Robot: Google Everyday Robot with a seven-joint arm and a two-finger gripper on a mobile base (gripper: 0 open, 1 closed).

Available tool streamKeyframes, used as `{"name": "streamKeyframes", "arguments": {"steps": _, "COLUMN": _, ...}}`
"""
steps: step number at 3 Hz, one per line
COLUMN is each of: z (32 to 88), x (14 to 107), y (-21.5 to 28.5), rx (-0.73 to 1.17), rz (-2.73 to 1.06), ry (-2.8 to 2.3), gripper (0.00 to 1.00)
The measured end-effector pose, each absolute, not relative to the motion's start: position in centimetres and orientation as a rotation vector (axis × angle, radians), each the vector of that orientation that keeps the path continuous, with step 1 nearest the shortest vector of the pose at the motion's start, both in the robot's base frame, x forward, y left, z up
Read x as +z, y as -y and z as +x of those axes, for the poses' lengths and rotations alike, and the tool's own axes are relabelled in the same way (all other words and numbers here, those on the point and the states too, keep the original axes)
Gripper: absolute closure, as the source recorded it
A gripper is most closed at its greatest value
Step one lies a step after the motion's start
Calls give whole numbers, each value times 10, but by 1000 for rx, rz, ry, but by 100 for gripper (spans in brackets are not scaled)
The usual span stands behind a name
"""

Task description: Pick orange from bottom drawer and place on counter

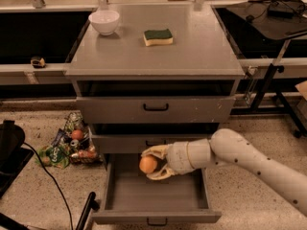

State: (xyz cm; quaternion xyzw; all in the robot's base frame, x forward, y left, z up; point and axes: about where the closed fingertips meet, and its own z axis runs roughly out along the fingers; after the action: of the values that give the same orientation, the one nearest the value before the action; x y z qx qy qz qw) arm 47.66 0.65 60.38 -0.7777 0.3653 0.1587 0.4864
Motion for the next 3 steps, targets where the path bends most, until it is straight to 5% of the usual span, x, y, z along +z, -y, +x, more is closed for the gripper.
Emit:
{"name": "streamKeyframes", "arguments": {"steps": 1, "z": 485, "x": 697, "y": -3, "rx": 242, "rz": -1968, "ry": -851, "gripper": 100}}
{"name": "streamKeyframes", "arguments": {"steps": 3, "z": 490, "x": 733, "y": -7, "rx": 166, "rz": -2022, "ry": -834, "gripper": 100}}
